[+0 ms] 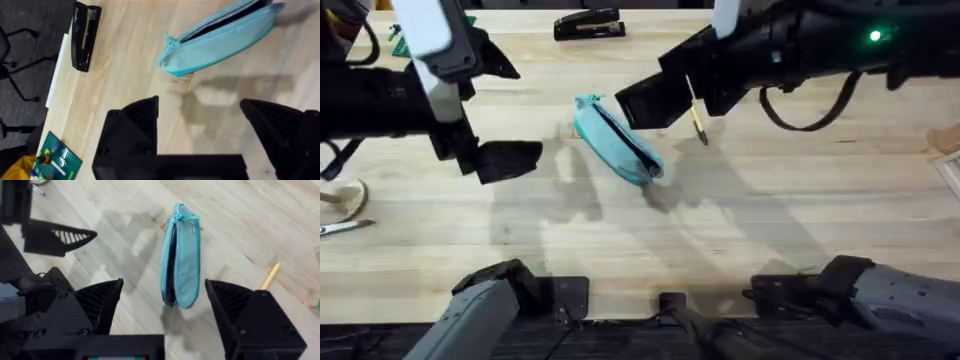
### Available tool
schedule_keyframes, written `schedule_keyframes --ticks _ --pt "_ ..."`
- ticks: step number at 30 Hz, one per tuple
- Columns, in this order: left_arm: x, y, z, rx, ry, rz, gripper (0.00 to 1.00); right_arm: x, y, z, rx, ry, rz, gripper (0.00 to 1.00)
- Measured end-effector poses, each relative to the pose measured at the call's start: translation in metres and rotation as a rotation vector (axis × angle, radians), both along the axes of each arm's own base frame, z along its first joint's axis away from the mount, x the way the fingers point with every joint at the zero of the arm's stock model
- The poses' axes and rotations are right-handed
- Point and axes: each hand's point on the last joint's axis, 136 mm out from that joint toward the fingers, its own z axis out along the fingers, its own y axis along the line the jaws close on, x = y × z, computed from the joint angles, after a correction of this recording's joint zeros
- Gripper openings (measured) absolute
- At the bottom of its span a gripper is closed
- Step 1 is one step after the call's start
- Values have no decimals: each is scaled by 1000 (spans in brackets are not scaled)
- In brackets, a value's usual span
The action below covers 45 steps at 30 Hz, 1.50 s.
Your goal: Unzip the bag, pick up the pens from the table one at a time and place them inside, then zip the bag closed.
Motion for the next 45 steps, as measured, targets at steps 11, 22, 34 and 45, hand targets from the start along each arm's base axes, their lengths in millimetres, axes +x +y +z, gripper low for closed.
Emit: schedule_keyframes --ticks 11,22,34,45 --pt "-9 -3 0 -4 22 2 992 4 4 5 45 14 -35 527" --pt "-9 -3 0 -4 23 2 992 19 27 -19 38 58 -38 34" --pt "-9 -2 -1 1 25 4 992 34 44 -104 -108 222 -44 32" --pt "-9 -2 -1 2 25 5 992 31 57 -111 -108 218 -17 33"
